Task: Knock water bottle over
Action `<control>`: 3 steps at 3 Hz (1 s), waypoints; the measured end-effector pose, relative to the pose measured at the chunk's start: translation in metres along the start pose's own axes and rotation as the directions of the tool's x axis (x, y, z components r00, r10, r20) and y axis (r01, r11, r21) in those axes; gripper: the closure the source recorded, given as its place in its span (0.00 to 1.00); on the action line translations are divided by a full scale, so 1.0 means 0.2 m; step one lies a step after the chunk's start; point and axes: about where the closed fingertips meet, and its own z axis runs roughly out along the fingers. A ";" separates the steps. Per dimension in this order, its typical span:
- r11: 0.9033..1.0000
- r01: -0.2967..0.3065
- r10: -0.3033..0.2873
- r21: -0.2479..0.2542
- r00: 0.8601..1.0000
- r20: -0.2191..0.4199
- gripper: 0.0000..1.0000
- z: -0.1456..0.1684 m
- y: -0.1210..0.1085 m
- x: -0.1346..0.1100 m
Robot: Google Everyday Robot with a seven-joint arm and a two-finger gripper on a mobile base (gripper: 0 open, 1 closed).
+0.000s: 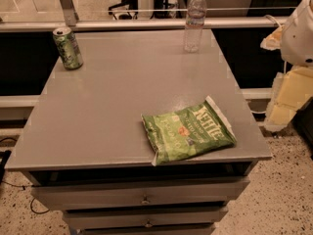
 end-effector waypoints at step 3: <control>0.999 -0.052 0.050 0.014 0.988 0.149 0.00 0.13 -0.34 -0.07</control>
Offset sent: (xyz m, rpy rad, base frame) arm 0.0417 -0.0044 -0.0071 0.1335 -0.0115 -0.0114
